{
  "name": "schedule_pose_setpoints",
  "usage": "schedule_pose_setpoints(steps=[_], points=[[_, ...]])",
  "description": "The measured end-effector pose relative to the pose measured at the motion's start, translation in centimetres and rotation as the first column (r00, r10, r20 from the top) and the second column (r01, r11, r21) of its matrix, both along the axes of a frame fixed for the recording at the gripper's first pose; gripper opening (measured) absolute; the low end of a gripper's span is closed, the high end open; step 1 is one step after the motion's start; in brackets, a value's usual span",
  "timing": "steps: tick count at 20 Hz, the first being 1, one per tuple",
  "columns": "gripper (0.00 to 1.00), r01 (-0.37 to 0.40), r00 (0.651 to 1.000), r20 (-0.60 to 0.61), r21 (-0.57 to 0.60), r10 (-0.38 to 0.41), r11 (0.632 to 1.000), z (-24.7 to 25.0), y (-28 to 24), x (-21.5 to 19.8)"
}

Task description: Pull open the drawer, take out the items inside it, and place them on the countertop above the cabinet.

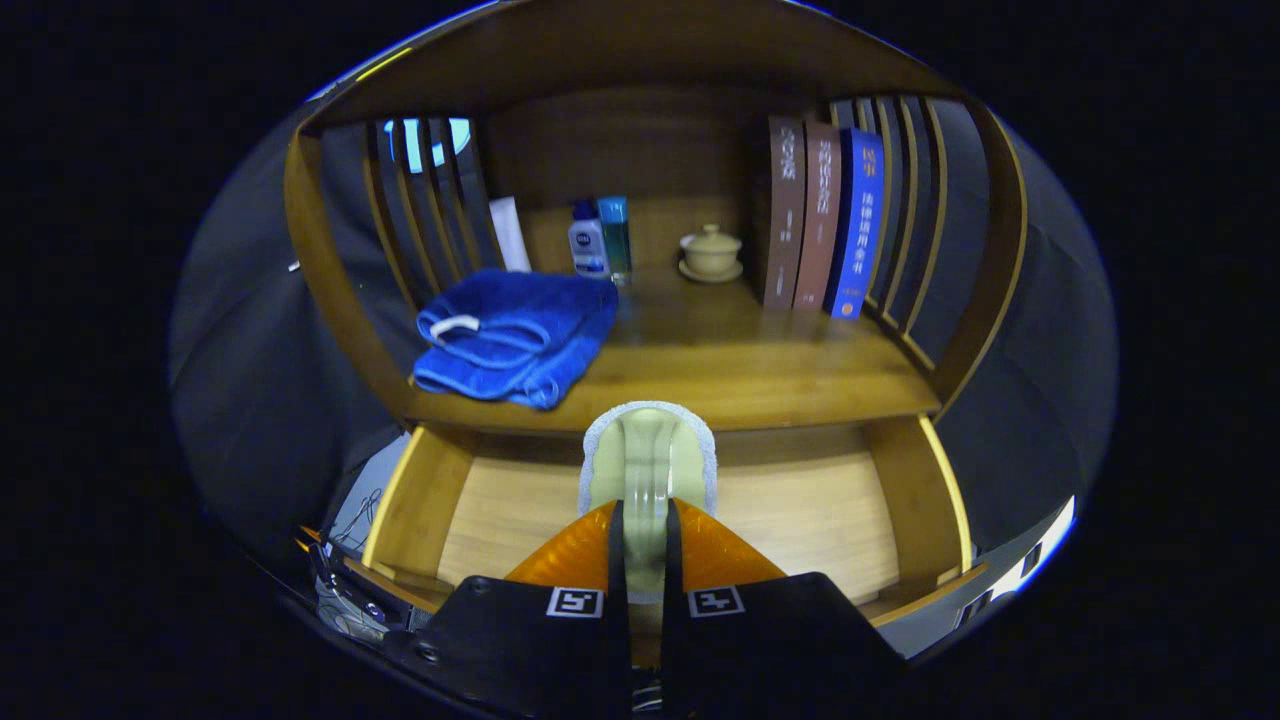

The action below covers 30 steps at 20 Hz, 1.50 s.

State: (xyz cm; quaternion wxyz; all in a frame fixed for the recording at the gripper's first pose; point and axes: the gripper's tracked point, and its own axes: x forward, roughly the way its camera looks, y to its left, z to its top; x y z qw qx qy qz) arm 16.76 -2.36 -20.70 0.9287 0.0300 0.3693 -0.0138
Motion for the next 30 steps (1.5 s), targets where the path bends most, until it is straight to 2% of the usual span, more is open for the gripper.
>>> schedule_pose_setpoints(steps=[6, 12, 18, 22, 24, 29, 30], points=[[0.16, 0.016, 0.998, 0.064, -0.003, -0.016, 1.0, 3.5, -0.4, 7.5], [0.16, 0.06, 0.998, -0.008, -0.011, -0.06, 0.998, 1.2, -2.3, 14.7], [0.16, 0.075, 0.994, -0.079, -0.014, -0.075, 0.997, -2.9, -3.3, 18.6], [0.16, 0.084, 0.989, -0.124, -0.007, -0.084, 0.996, -4.7, -3.6, 18.9], [0.26, 0.09, 0.991, -0.097, 0.005, -0.089, 0.996, -4.1, -3.4, 19.4], [0.96, 0.082, 0.993, -0.082, 0.004, -0.081, 0.997, -3.6, -3.2, 19.3], [0.97, 0.084, 0.994, -0.076, 0.004, -0.083, 0.996, -3.3, -3.2, 19.1]])
